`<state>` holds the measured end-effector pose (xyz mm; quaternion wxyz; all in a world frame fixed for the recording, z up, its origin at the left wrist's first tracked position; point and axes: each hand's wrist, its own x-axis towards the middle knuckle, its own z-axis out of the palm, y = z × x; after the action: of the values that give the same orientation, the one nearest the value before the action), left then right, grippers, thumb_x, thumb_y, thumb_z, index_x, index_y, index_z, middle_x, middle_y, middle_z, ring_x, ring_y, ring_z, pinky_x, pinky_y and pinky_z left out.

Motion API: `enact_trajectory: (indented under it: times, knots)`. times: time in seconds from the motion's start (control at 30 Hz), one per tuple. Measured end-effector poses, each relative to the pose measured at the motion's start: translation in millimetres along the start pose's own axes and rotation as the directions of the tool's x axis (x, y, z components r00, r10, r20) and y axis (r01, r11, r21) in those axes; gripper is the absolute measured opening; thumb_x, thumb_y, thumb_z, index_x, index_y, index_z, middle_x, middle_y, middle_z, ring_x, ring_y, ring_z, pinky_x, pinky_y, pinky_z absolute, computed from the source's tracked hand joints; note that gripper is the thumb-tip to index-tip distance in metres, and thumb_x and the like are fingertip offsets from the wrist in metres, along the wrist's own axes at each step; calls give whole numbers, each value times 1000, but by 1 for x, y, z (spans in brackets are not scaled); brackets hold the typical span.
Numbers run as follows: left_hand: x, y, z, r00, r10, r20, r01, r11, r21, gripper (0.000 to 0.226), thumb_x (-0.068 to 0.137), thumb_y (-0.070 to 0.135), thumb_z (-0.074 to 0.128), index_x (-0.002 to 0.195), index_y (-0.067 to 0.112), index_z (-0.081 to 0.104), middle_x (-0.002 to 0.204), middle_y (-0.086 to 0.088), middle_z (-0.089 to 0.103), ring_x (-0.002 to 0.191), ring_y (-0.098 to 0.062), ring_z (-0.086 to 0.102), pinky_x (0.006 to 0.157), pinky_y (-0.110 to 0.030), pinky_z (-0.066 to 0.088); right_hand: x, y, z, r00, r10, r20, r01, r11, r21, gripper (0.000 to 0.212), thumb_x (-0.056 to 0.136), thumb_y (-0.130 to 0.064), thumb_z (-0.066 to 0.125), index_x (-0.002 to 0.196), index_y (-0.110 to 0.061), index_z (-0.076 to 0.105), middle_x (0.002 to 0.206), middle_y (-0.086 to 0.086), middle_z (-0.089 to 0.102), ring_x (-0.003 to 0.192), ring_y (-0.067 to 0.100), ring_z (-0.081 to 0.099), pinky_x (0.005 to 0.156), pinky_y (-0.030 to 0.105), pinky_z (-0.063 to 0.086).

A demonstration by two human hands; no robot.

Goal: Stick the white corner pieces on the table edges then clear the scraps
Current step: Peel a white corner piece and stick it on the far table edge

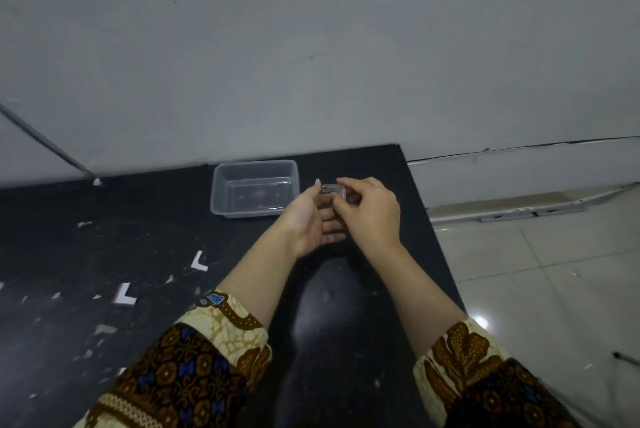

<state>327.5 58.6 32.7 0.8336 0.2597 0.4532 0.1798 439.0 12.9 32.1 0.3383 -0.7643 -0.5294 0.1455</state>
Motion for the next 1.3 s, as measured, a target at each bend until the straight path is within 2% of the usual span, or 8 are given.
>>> enact_trajectory:
  times: [0.13, 0.27, 0.37, 0.6, 0.7, 0.87, 1.07, 1.3]
  knots:
    - [42, 8, 33, 995, 7, -95, 11, 982, 187, 53, 97, 57, 25, 122, 17, 51, 110, -9, 65, 93, -26, 65, 75, -36, 48, 43, 47, -13, 994, 104, -17, -103, 993, 63, 33, 80, -26, 69, 113, -21, 70, 90, -1, 68, 77, 13, 63, 77, 29, 53]
    - [82, 11, 52, 964, 147, -223, -31, 890, 455, 41, 97, 50, 39, 117, 17, 54, 114, -9, 65, 96, -25, 64, 74, -34, 48, 89, 93, -17, 965, 261, -16, -254, 951, 179, 29, 79, -18, 72, 107, -11, 69, 82, -1, 67, 74, 15, 65, 82, 32, 54]
    - [113, 13, 57, 914, 316, -255, -86, 764, 640, 30, 94, 45, 48, 105, 19, 59, 111, -4, 64, 104, -23, 61, 87, -36, 47, 122, 124, -13, 942, 336, -9, -327, 923, 205, 26, 80, -15, 71, 105, -9, 69, 83, 0, 66, 80, 19, 67, 84, 28, 53]
    - [167, 30, 52, 832, 529, -169, -30, 346, 938, 44, 90, 41, 56, 126, 16, 52, 128, -6, 58, 119, -25, 53, 101, -38, 42, 169, 169, 11, 913, 406, -37, -385, 889, 248, 31, 85, -12, 67, 114, -6, 66, 95, 2, 67, 83, 14, 63, 77, 16, 43]
    - [184, 40, 48, 814, 569, -118, 21, 175, 984, 48, 89, 42, 56, 129, 16, 49, 132, -7, 54, 123, -28, 47, 102, -39, 38, 180, 177, 23, 921, 382, -72, -348, 893, 285, 27, 85, -15, 69, 110, -5, 67, 94, 6, 69, 79, 12, 62, 75, 18, 46]
    - [207, 51, 43, 831, 552, -72, 42, 67, 997, 57, 87, 43, 59, 134, 14, 45, 138, -8, 49, 128, -28, 42, 105, -38, 36, 191, 184, 38, 923, 349, -164, -283, 902, 327, 20, 84, -17, 67, 102, -9, 70, 89, 4, 71, 81, 14, 65, 77, 27, 54]
    - [217, 55, 40, 854, 515, -78, 90, 1, 996, 73, 78, 54, 65, 136, 15, 45, 136, -6, 44, 130, -24, 37, 106, -36, 33, 187, 189, 53, 856, 464, -227, -342, 839, 423, 23, 87, -21, 67, 107, -9, 70, 90, 0, 69, 82, 13, 65, 65, -2, 40]
    - [217, 66, 34, 897, 440, -47, 92, -82, 992, 77, 73, 52, 72, 136, 18, 46, 135, -5, 42, 130, -24, 36, 106, -36, 32, 192, 192, 52, 867, 462, -188, -355, 837, 417, 20, 88, -18, 66, 104, -6, 70, 87, 0, 66, 77, 9, 58, 61, -6, 35]
